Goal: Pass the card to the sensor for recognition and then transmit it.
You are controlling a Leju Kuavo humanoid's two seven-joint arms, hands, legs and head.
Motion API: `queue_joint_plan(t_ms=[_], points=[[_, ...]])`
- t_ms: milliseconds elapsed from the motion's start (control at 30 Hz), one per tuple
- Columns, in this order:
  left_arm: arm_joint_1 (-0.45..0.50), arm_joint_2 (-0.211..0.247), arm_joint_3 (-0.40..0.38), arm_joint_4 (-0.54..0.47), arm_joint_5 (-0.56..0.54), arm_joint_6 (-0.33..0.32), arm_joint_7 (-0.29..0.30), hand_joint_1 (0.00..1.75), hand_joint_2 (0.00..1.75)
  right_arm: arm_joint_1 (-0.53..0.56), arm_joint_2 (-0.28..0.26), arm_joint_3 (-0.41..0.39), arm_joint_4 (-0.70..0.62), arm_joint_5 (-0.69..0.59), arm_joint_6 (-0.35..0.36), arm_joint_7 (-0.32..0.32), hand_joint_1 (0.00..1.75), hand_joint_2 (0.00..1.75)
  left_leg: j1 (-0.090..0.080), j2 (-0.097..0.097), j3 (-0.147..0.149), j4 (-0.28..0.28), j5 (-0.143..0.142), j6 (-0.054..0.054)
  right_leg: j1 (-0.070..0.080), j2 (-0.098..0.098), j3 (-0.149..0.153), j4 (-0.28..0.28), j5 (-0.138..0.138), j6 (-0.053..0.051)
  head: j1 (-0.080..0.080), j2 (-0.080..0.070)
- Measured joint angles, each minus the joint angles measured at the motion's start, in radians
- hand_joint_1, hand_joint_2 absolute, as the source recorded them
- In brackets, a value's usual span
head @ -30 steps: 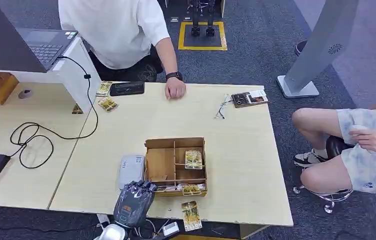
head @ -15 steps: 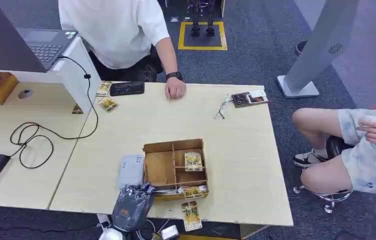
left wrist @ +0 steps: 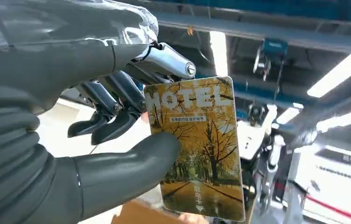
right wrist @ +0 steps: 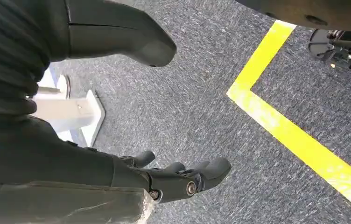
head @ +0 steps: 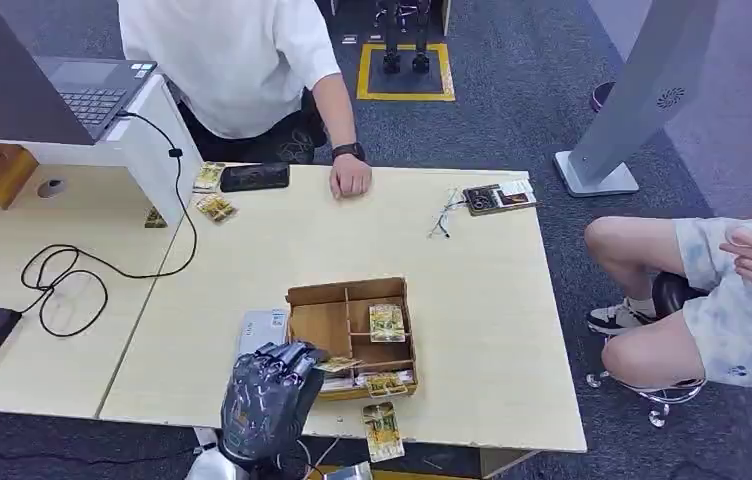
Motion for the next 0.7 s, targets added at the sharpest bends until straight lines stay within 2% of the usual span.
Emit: queue_joint_plan(t_ms=[167, 233, 300, 400, 467, 700], points=[[0.026, -0.073, 0.088, -0.03, 0.086, 0.0, -0.154, 1.75, 1.75, 0.001, 0.0, 0.009, 0.0, 0.0, 0.0, 0.006, 0.0, 1.75, 0.0, 0.0, 0.0, 0.0, 0.0, 0.0, 0.0, 0.0, 0.0, 0.0, 0.0, 0.0, 0.0, 0.0], [0.028, -0.104, 0.125, -0.029, 0.118, 0.0, -0.187, 1.75, 1.75, 0.001, 0.0, 0.014, 0.0, 0.0, 0.0, 0.012, 0.0, 1.75, 0.0, 0.0, 0.0, 0.0, 0.0, 0.0, 0.0, 0.0, 0.0, 0.0, 0.0, 0.0, 0.0, 0.0], [0.02, -0.123, 0.149, -0.026, 0.12, 0.0, -0.173, 1.75, 1.75, 0.001, 0.001, 0.02, 0.0, 0.0, 0.0, 0.017, 0.0, 1.75, 0.0, 0.0, 0.0, 0.0, 0.0, 0.0, 0.0, 0.0, 0.0, 0.0, 0.0, 0.0, 0.0, 0.0], [0.007, -0.129, 0.159, -0.02, 0.126, 0.0, -0.134, 1.75, 1.75, 0.001, 0.002, 0.028, 0.0, 0.0, 0.001, 0.018, 0.0, 1.75, 0.0, 0.0, 0.0, 0.0, 0.0, 0.0, 0.0, 0.0, 0.0, 0.0, 0.0, 0.0, 0.0, 0.0], [-0.021, -0.126, 0.159, 0.006, 0.147, 0.0, -0.07, 1.75, 1.75, 0.0, 0.004, 0.038, 0.0, 0.0, 0.003, 0.02, 0.0, 1.75, 0.0, 0.0, 0.0, 0.0, 0.0, 0.0, 0.0, 0.0, 0.0, 0.0, 0.0, 0.0, 0.0, 0.0], [-0.064, -0.126, 0.159, 0.053, 0.154, 0.0, -0.05, 1.75, 1.75, 0.0, 0.005, 0.053, 0.0, 0.0, 0.003, 0.021, 0.0, 1.75, 0.0, 0.0, 0.0, 0.0, 0.0, 0.0, 0.0, 0.0, 0.0, 0.0, 0.0, 0.0, 0.0, 0.0]])
